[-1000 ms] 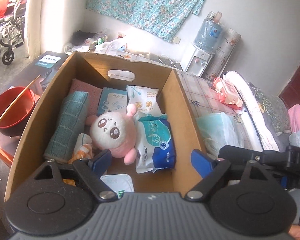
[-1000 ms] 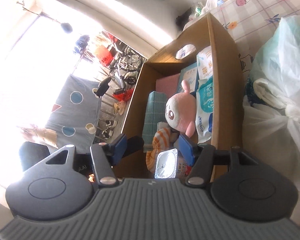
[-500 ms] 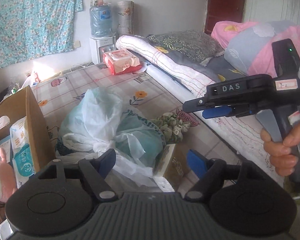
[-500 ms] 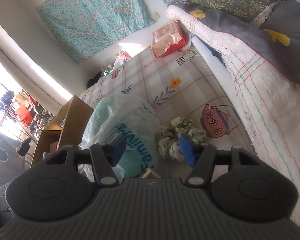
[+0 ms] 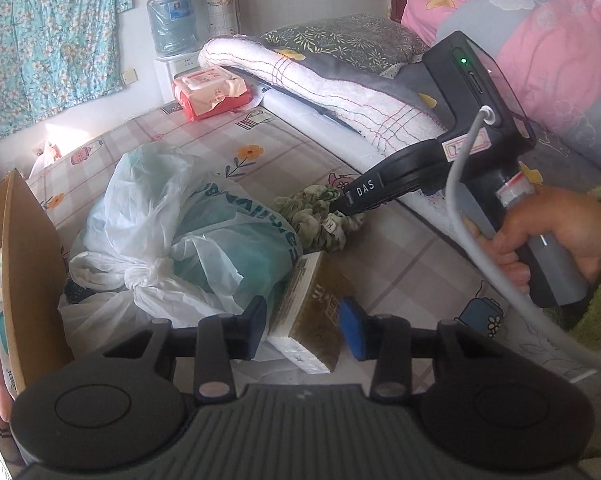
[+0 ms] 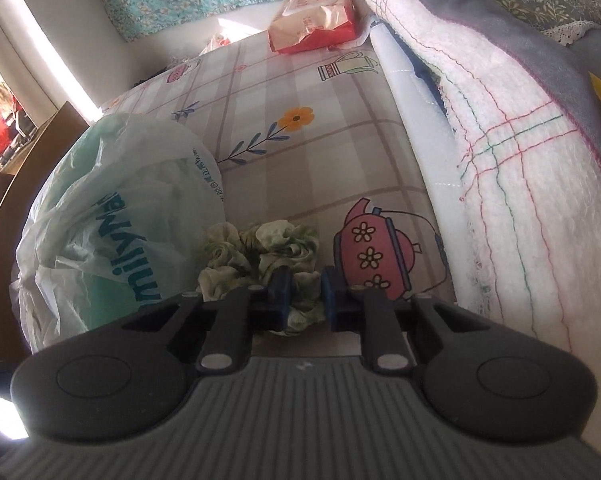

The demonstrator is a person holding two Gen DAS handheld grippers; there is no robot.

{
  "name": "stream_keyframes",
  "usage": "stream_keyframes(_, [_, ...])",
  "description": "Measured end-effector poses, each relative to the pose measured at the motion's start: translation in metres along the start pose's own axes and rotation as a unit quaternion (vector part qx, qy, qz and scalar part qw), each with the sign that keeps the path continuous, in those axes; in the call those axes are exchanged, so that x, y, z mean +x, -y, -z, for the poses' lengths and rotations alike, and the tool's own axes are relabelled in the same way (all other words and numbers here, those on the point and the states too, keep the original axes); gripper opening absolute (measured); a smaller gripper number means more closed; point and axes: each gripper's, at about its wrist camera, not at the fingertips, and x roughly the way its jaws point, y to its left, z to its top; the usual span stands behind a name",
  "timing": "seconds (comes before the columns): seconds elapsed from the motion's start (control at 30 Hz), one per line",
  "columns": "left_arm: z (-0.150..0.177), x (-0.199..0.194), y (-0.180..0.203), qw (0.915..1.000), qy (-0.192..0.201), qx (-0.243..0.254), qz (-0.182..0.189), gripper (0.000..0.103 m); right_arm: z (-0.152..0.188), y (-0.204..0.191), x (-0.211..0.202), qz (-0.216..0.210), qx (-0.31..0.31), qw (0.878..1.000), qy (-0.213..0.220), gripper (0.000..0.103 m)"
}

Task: Organize soft objects
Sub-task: 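Close the right gripper on the green floral scrunchie while the left gripper grasps the gold snack box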

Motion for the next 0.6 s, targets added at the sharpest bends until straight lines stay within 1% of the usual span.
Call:
stream_keyframes(0.07, [-0.001,0.005,0.005,0.9999,-0.002,0.013,-0.001,0.044,0.008,0.004,-0.009,0.001,0.004,1.0,-0.005,0.013])
stream_keyframes(0.2, [0.001,0.011,0.009,0.9997,-0.006,0.023,0.004,0.045,0.025,0.015,-0.029,0.003,0.02,1.0,-0.014,0.013])
stream_keyframes(0.3, [0.001,0.016,0.011,0.9994,-0.01,0.033,-0.002,0.05,0.043,0.021,-0.046,0.002,0.04,0.999,-0.022,0.013])
stream_keyframes(0.4, [0.001,0.024,0.016,0.9986,-0.02,0.048,-0.013,0.052,0.057,0.026,-0.058,-0.005,0.062,0.998,-0.028,0.013])
stream_keyframes(0.47, [0.002,0.028,0.018,0.998,-0.029,0.054,-0.015,0.053,0.063,0.028,-0.062,-0.009,0.076,0.997,-0.029,0.013])
stream_keyframes(0.5, [0.003,0.031,0.019,0.9977,-0.04,0.054,-0.008,0.052,0.066,0.029,-0.065,-0.01,0.082,0.996,-0.029,0.013])
stream_keyframes(0.6, [0.007,0.035,0.018,0.9964,-0.07,0.033,0.034,0.052,0.072,0.029,-0.068,-0.014,0.093,0.995,-0.029,0.013])
